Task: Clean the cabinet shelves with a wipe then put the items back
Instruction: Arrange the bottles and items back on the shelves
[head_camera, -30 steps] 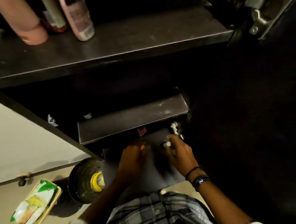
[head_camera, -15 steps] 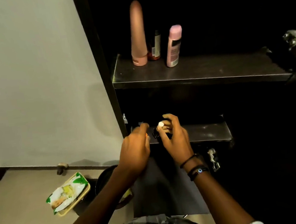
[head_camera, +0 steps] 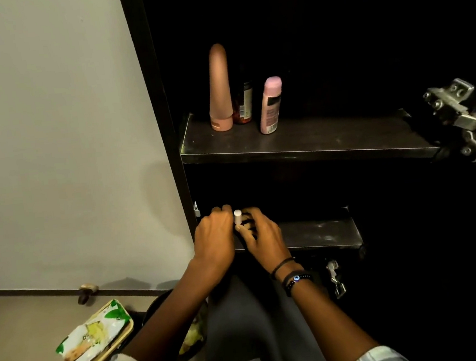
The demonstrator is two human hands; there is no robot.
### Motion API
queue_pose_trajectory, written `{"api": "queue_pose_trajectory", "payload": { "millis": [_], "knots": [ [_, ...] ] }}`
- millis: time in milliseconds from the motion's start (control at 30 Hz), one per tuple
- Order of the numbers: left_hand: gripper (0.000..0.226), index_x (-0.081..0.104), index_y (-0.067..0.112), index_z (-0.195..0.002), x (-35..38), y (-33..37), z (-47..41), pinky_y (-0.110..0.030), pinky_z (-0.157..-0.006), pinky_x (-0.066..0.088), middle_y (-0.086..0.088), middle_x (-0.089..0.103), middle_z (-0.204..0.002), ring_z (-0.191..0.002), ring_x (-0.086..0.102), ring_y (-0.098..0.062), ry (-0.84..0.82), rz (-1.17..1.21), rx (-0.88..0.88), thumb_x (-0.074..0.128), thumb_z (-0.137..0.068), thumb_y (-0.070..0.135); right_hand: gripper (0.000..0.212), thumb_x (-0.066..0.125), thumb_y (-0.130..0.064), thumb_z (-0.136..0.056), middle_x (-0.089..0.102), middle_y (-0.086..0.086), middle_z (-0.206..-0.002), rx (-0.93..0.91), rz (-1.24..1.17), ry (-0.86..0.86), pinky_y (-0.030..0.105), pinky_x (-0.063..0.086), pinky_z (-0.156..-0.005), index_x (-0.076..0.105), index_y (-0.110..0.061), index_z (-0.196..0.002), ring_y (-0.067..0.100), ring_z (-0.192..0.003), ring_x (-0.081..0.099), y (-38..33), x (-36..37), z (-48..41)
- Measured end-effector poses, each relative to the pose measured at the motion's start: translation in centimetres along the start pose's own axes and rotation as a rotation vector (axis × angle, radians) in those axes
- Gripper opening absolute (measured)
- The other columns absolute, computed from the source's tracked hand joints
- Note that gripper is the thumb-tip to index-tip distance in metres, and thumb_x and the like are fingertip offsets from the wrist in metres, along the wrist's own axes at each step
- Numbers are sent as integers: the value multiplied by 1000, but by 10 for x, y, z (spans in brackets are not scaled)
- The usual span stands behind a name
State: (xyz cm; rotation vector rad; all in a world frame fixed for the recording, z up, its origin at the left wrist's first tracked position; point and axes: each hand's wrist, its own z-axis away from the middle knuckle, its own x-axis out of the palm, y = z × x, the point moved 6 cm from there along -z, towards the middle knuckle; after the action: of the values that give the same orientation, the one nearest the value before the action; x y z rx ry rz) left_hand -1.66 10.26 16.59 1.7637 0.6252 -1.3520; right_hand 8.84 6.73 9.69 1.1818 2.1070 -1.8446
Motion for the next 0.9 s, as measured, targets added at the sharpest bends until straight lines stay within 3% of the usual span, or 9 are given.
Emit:
{"api": "queue_pose_trajectory", "payload": {
  "millis": [167,400,467,567,600,667,733,800,900],
  "knots": [
    [27,49,6,-117,-1,-2,0,-33,-73,48,-14,57,-115,-99,62,-33,14,17,-9,49,-90,5,28,61,-14,-88,65,5,-104,-11,10,2,20,53,-74,56,-12,-115,12,-88,64,-4,4,-1],
    [30,51,8,-117,2,-7,5,-37,-72,51,-14,56,-118,-94,62,-35,45,78,-6,55,-87,4,35,64,-18,-88,60,3,-114,13,4,87,24,52,-87,55,-12,-121,11,-99,60,11,-4,20],
    [40,47,11,-124,2,-9,10,-35,-75,51,-12,53,-125,-96,62,-33,59,94,-18,57,-86,1,30,65,-19,-88,62,0,-108,-23,83,166,17,46,-85,59,-11,-115,8,-99,55,11,-13,35],
    [59,35,14,-139,4,-14,19,-31,-87,50,-8,41,-142,-109,59,-30,60,132,-48,57,-86,0,7,68,-16,-85,62,-3,-83,-96,197,251,10,39,-73,62,-15,-89,5,-80,48,14,-26,65],
    [61,34,14,-141,6,-16,22,-30,-89,49,-7,39,-144,-110,59,-29,61,153,-48,57,-86,-1,9,68,-15,-84,60,-5,-76,-93,226,243,7,36,-70,60,-17,-81,4,-75,46,21,-27,75],
    [58,36,11,-140,10,-19,26,-31,-87,50,-9,41,-143,-106,60,-30,80,189,-29,56,-87,-2,18,67,-17,-85,53,-9,-69,-3,262,177,5,33,-66,54,-21,-73,3,-68,41,46,-25,89],
    [57,39,7,-138,16,-21,28,-34,-83,52,-13,44,-141,-99,63,-33,85,199,-13,57,-85,-6,18,63,-20,-87,51,-9,-72,150,278,72,12,34,-67,51,-22,-73,9,-71,45,84,-17,97],
    [55,43,2,-135,19,-21,29,-36,-77,55,-18,49,-136,-90,66,-34,104,191,38,59,-84,-7,5,60,-22,-87,58,-3,-86,320,281,-29,26,43,-72,55,-21,-87,18,-86,55,122,-11,100],
    [53,46,-3,-132,22,-20,30,-38,-76,58,-21,53,-131,-88,67,-35,119,164,121,64,-83,-3,34,63,-24,-85,57,12,-115,519,304,-167,36,47,-88,55,-14,-116,30,-109,55,165,-3,93]
  ]
}}
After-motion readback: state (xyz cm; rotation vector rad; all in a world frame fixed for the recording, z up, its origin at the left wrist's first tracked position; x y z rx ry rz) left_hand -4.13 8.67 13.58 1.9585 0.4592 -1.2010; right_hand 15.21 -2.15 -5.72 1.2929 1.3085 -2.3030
